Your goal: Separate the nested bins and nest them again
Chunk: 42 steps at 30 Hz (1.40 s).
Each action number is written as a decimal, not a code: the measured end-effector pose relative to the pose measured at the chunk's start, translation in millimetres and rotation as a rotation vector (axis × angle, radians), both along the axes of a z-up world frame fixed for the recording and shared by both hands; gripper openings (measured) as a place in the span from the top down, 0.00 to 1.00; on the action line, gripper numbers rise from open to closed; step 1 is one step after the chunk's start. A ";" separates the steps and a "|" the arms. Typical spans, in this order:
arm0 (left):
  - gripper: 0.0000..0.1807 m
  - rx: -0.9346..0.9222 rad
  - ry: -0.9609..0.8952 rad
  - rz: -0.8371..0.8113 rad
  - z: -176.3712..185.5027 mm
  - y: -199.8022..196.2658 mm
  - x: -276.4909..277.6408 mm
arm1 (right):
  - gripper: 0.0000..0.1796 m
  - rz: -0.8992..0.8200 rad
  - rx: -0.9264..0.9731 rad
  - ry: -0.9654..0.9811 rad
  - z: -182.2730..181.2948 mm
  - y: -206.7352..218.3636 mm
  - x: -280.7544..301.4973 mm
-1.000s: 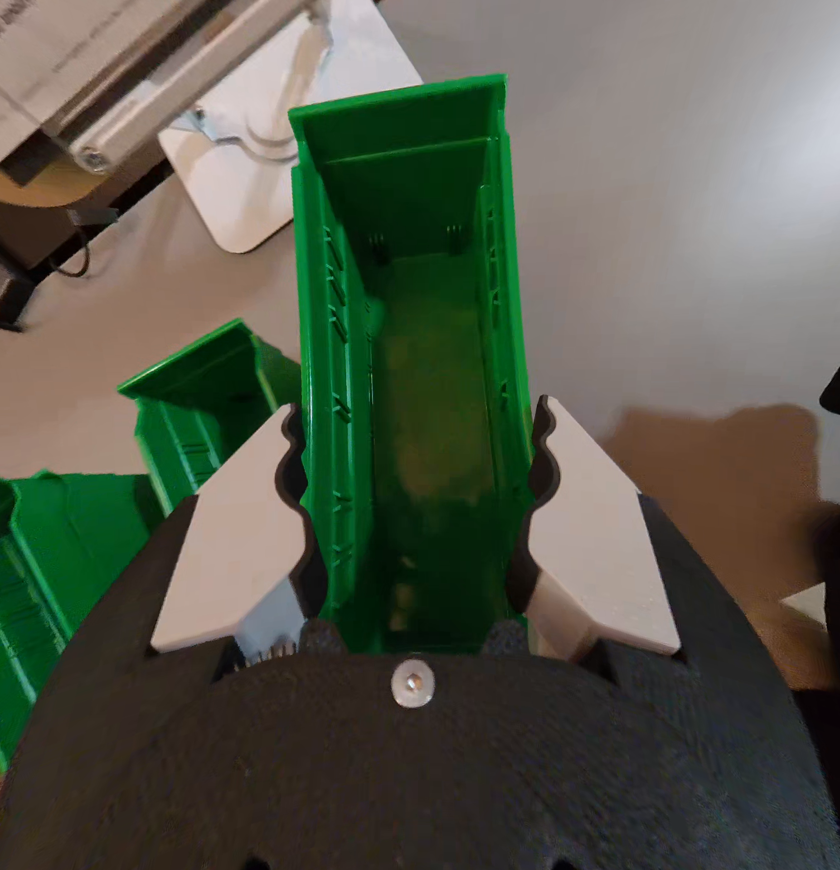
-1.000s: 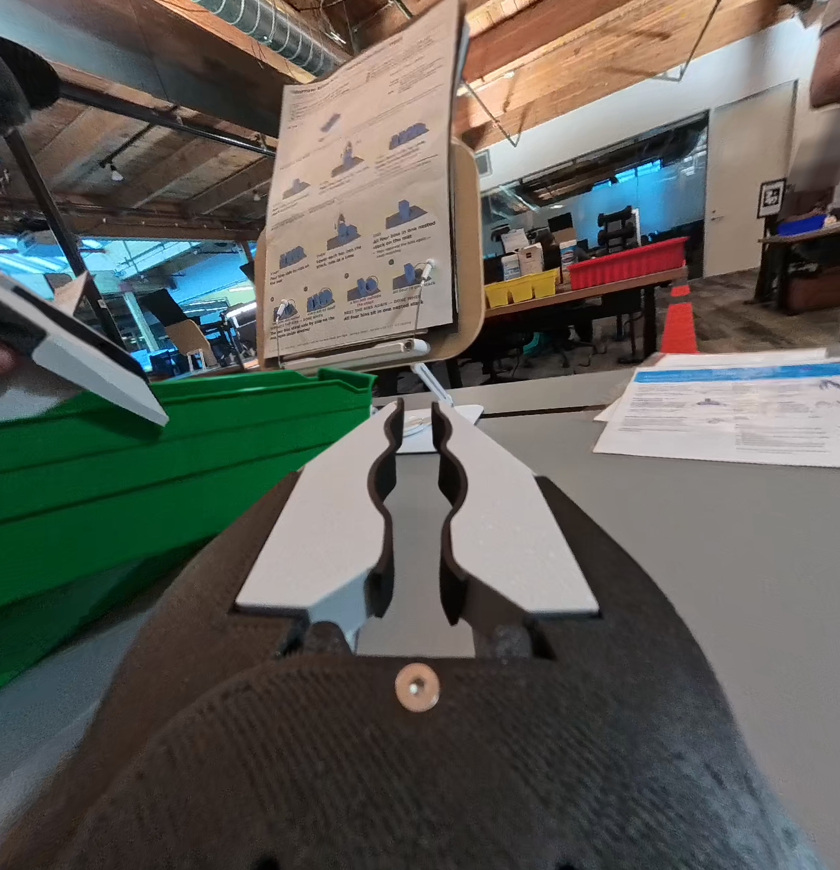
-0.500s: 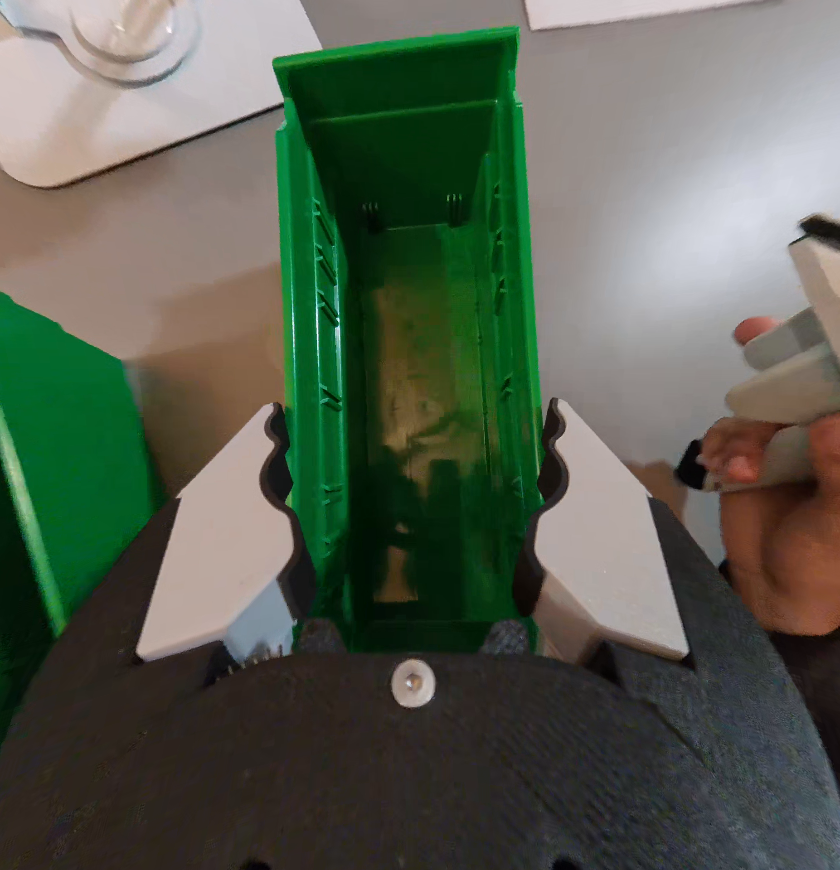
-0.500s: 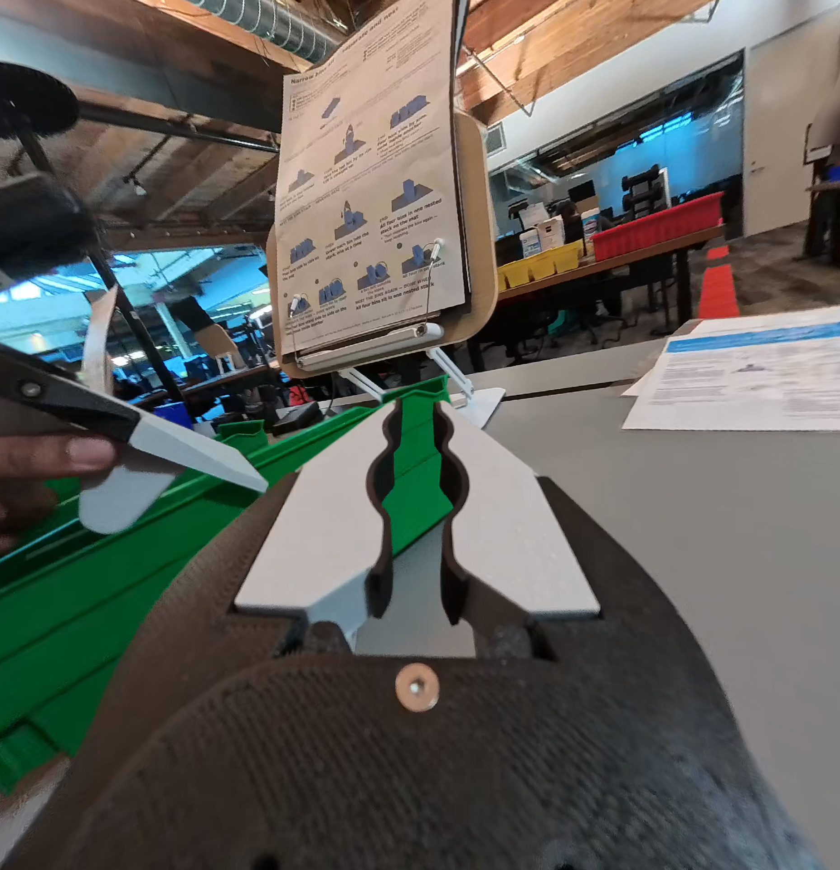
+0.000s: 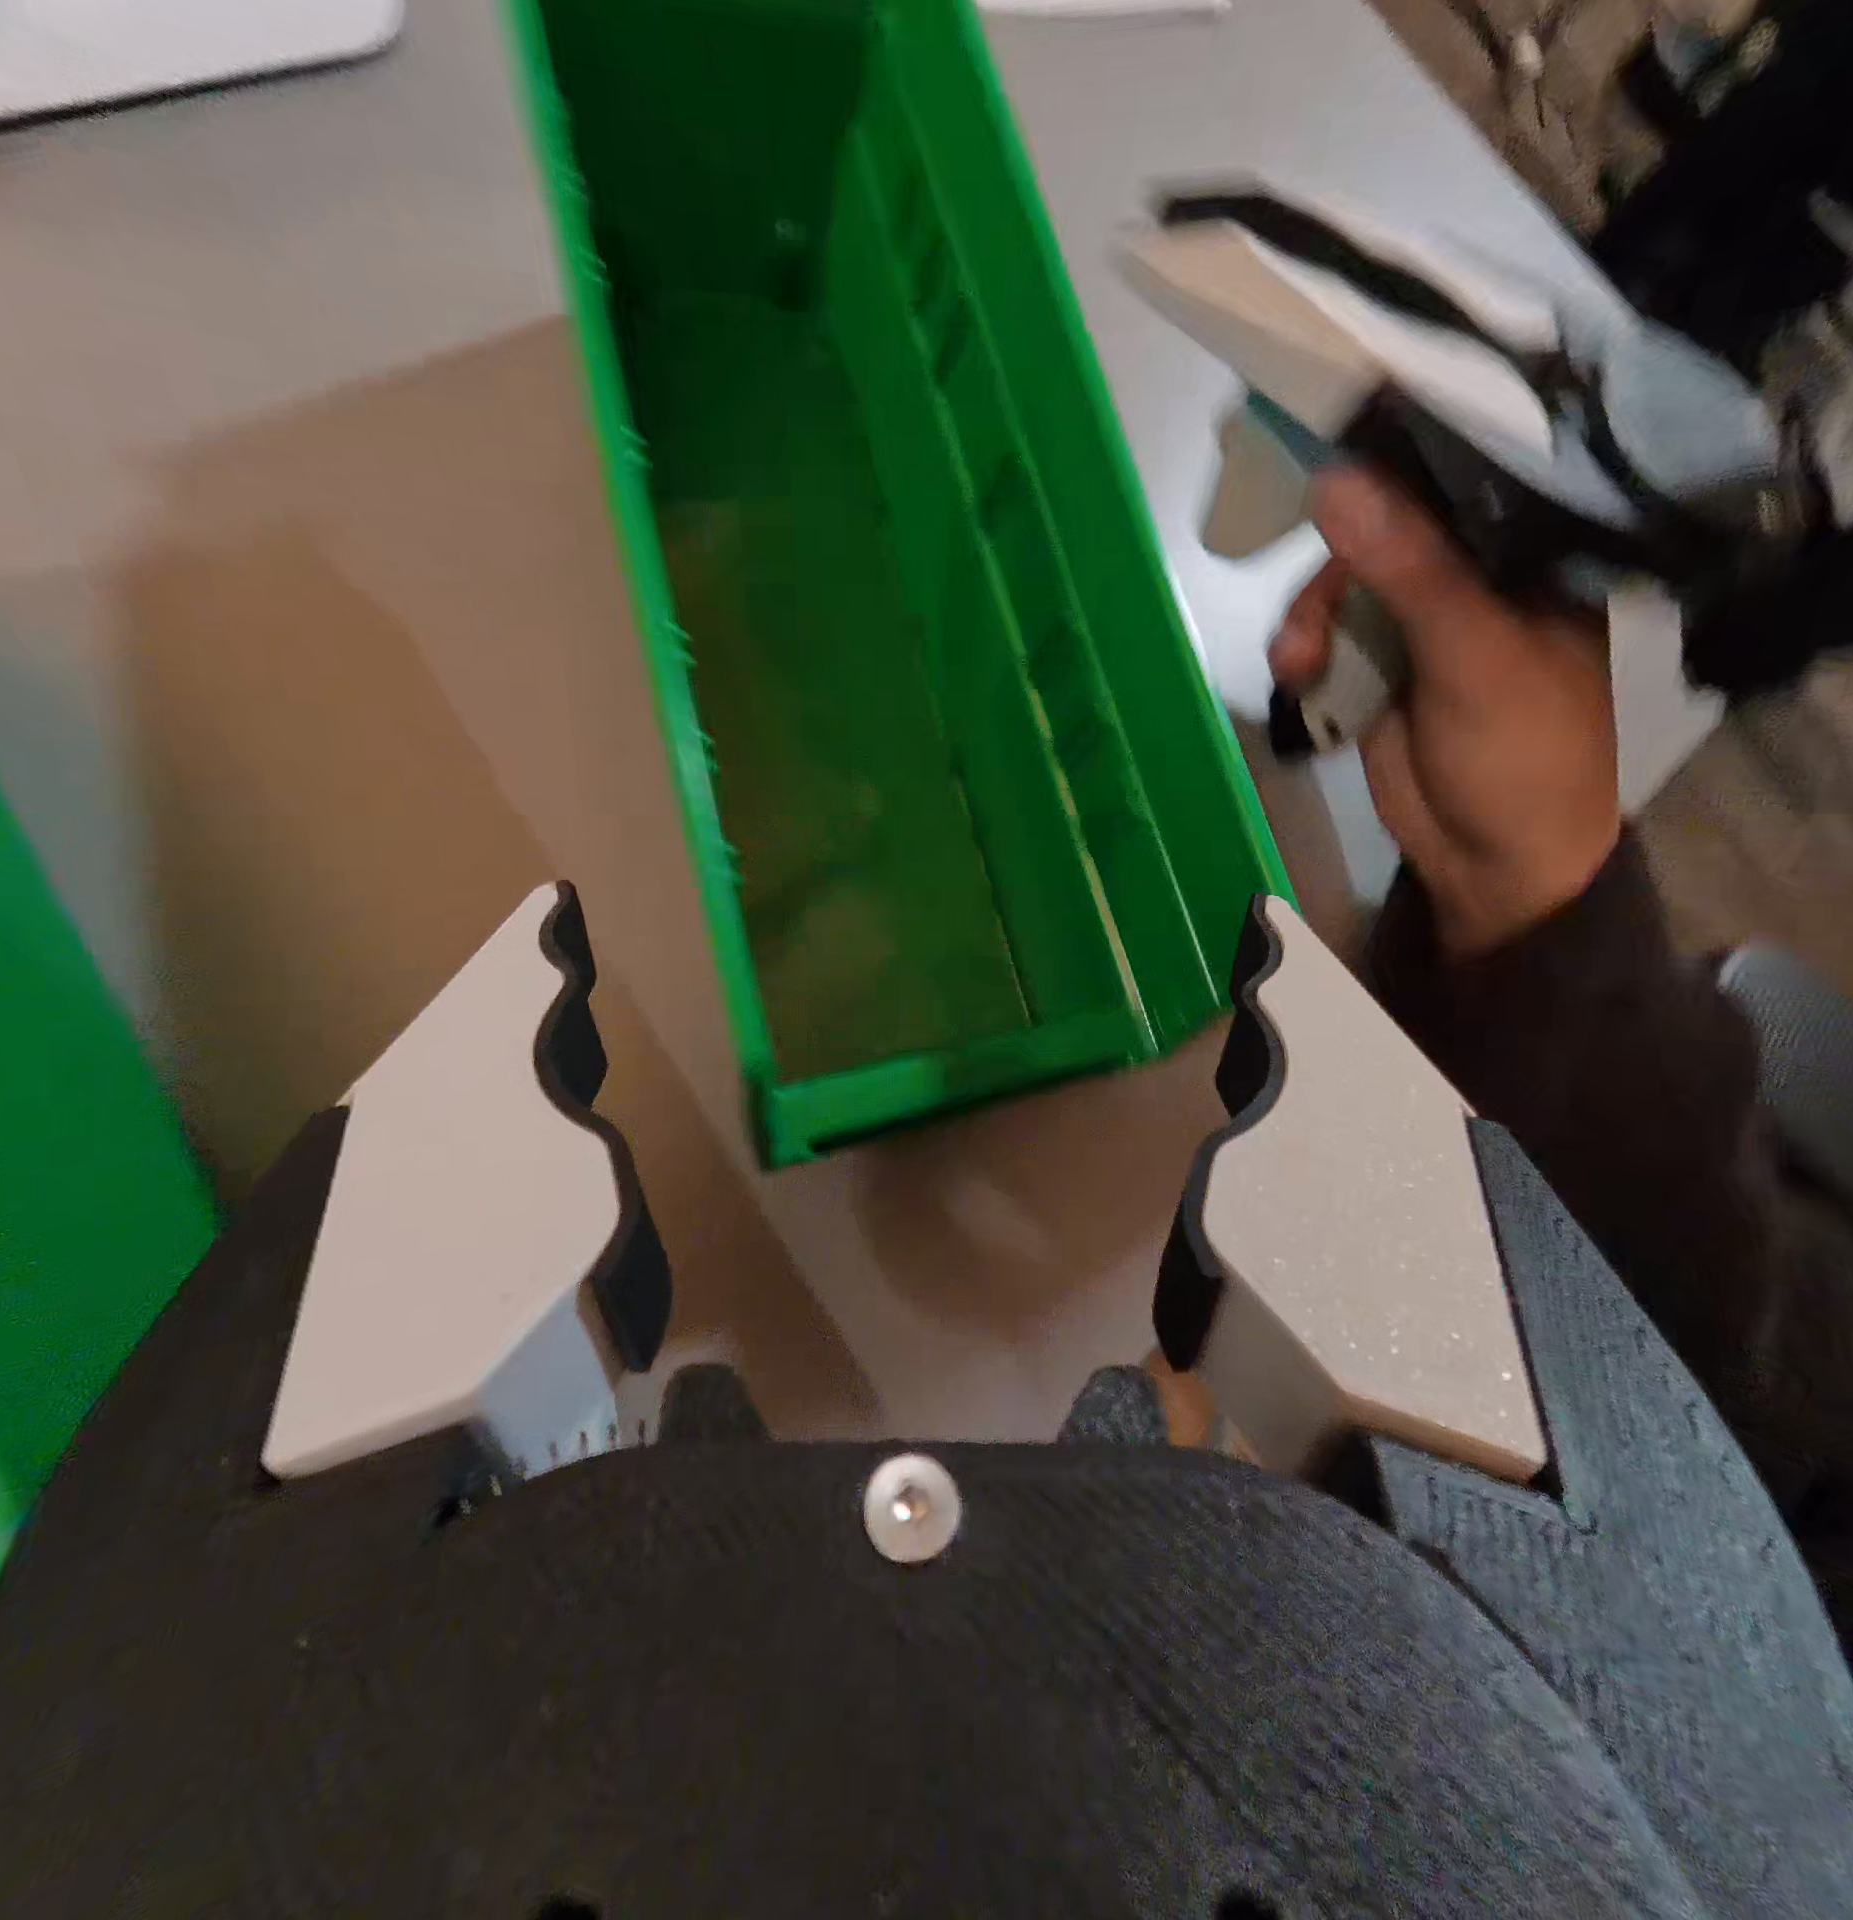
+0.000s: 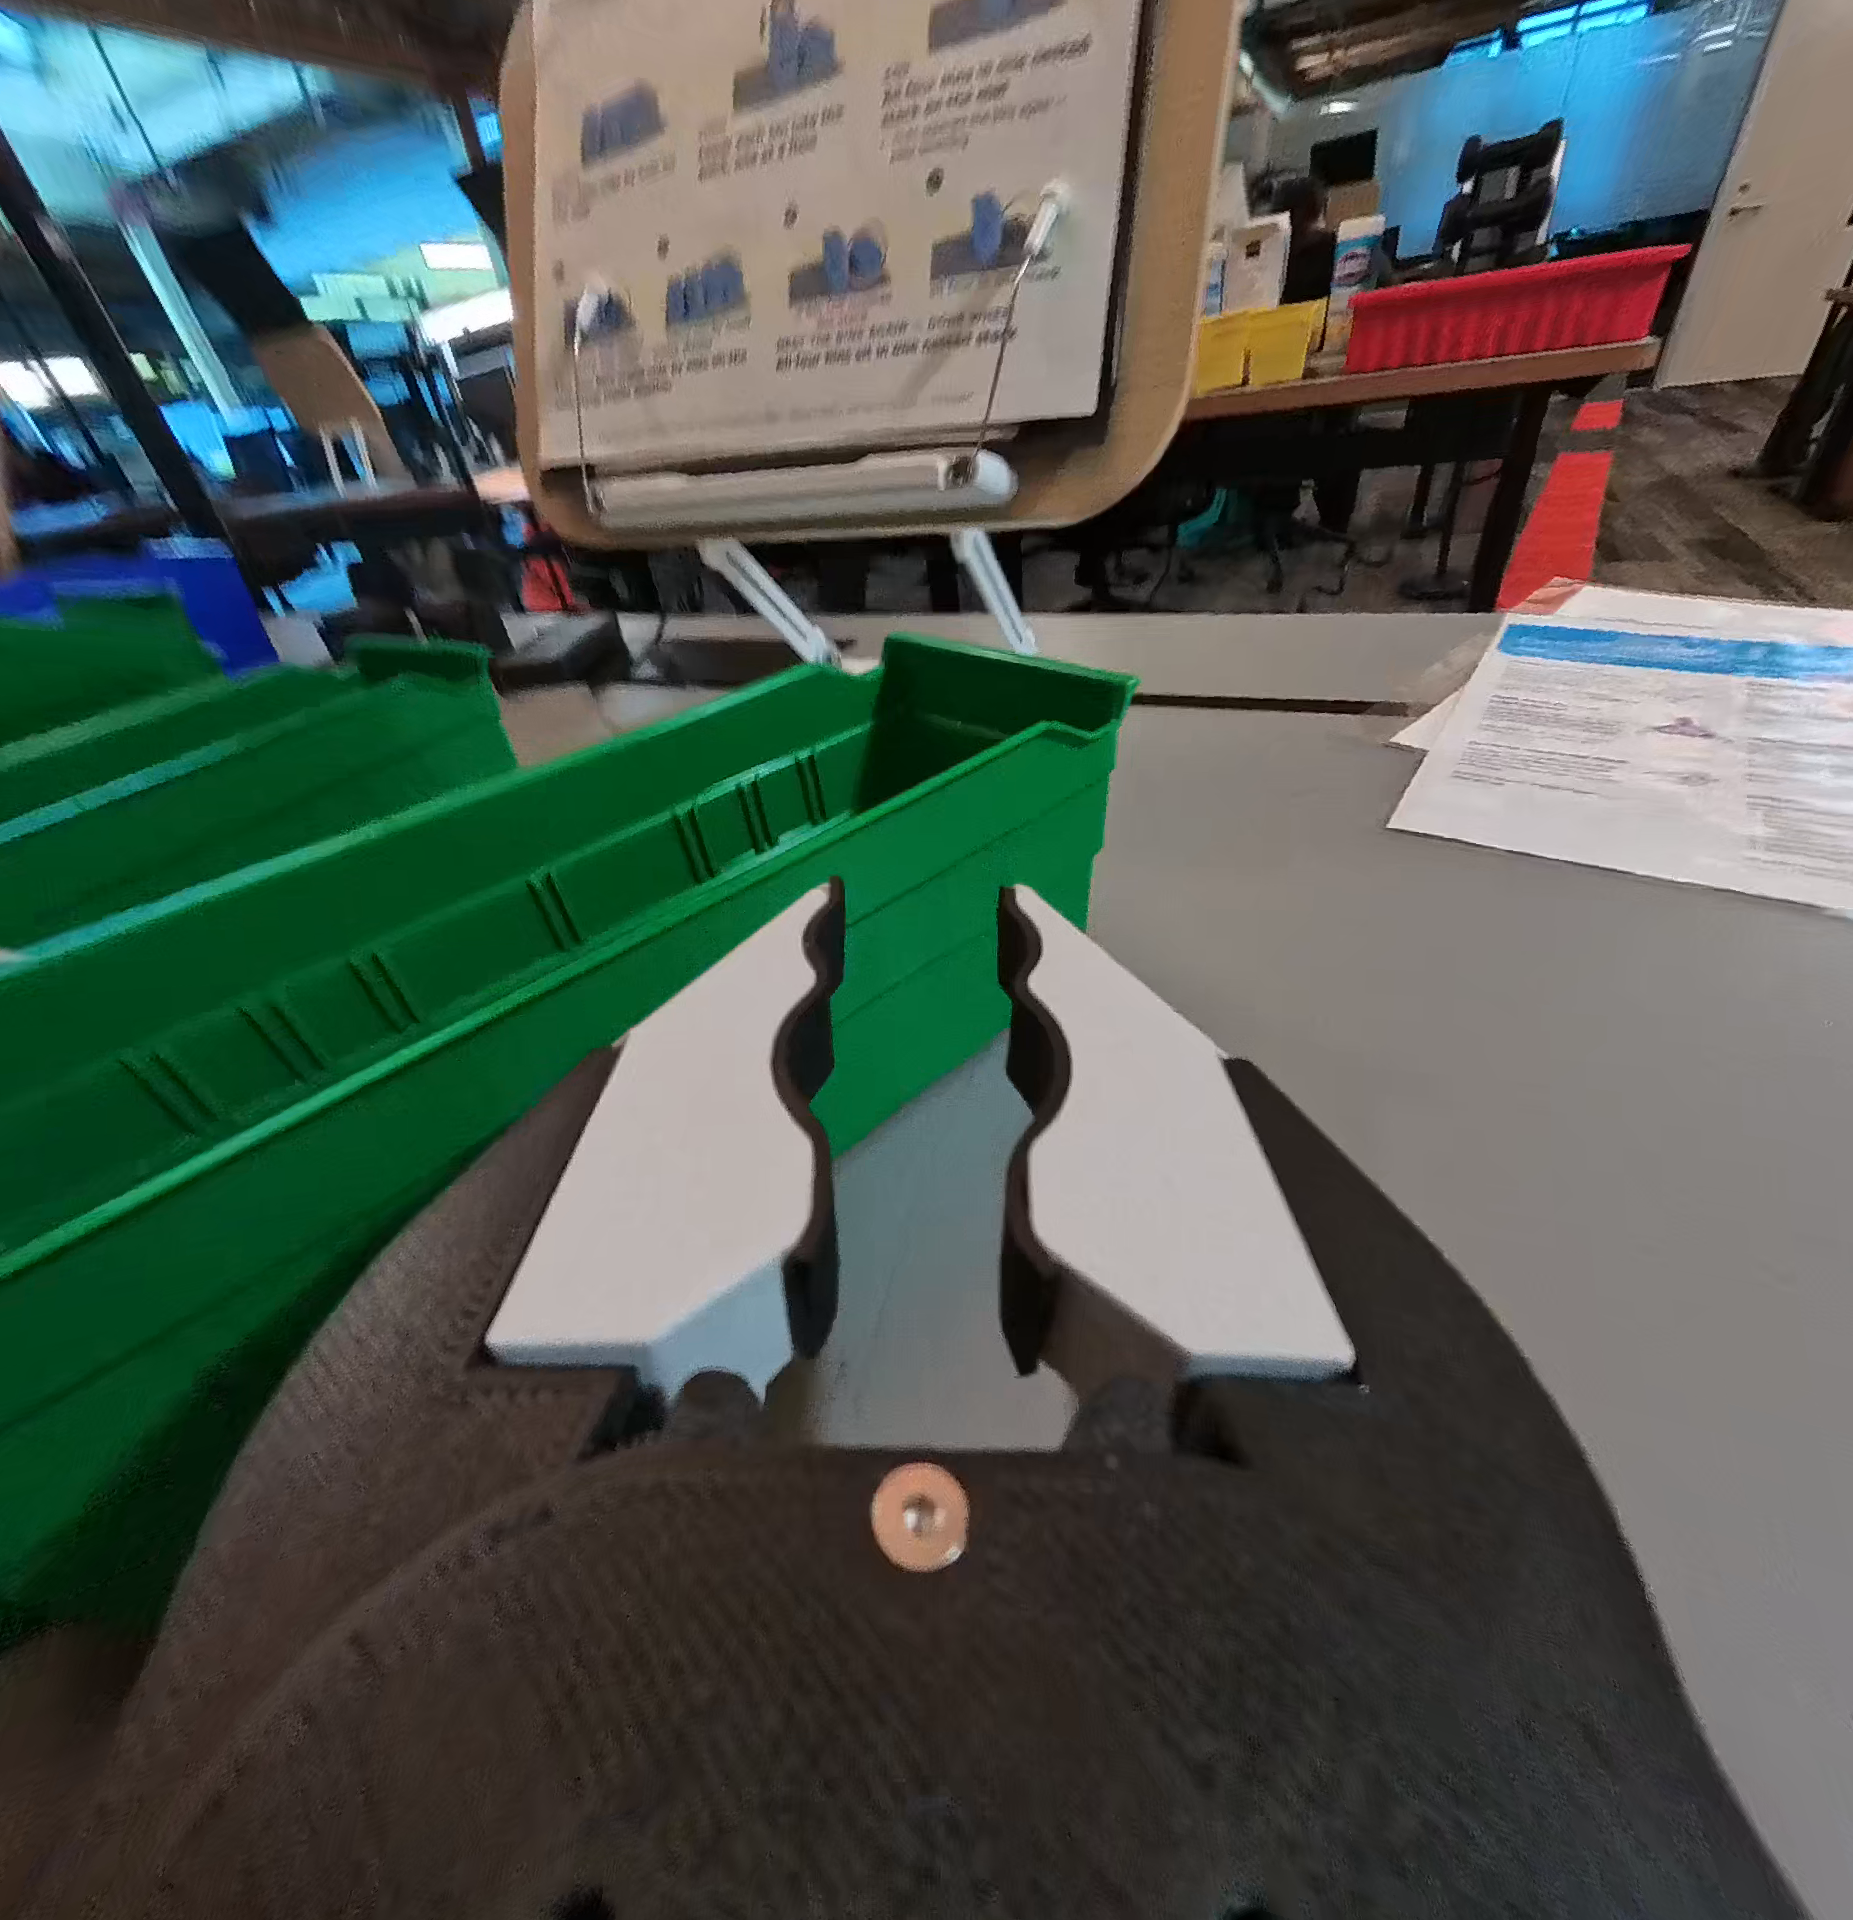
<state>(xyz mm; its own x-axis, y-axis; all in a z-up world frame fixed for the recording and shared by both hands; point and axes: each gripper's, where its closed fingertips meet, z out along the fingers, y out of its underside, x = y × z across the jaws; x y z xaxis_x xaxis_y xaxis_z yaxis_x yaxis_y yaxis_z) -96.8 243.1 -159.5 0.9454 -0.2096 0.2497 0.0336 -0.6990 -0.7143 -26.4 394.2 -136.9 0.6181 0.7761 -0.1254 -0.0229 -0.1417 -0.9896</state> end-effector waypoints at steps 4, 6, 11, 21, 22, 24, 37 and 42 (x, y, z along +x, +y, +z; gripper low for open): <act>0.40 0.023 0.117 -0.139 -28.7 -28.2 35.3 | 0.86 -0.009 -0.006 -0.219 -24.5 6.9 -18.5; 0.39 0.041 0.065 -0.181 -29.0 -36.3 46.6 | 0.89 0.009 -0.019 -0.287 -33.9 6.1 -24.8; 0.40 0.090 -0.044 -0.252 -21.2 -60.7 43.2 | 0.91 0.023 0.032 -0.325 -34.3 1.1 -29.7; 0.49 0.519 0.103 0.177 28.3 -90.2 -57.9 | 0.83 -0.059 0.107 -0.364 -30.9 4.8 -26.5; 0.47 0.554 0.136 0.253 34.3 -90.2 -74.2 | 0.82 -0.081 0.129 -0.336 -25.3 4.7 -23.0; 0.48 0.592 0.171 0.312 38.7 -90.5 -89.9 | 0.82 -0.116 0.180 -0.278 -13.6 2.5 -16.3; 0.54 0.423 0.246 0.321 -12.9 -43.3 -82.6 | 0.84 -0.124 0.234 -0.178 1.5 -5.6 -8.1; 0.53 0.442 0.234 0.231 -11.8 -44.5 -68.7 | 0.82 -0.105 0.217 -0.164 1.4 -7.5 -9.9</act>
<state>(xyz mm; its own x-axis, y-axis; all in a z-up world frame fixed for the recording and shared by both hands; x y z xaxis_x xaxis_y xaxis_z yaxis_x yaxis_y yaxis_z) -165.5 198.6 -171.2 0.9989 -0.0272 -0.0373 -0.0441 -0.3236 -0.9451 -36.3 386.7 -135.5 0.6948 0.7045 0.1447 0.1368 0.0681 -0.9883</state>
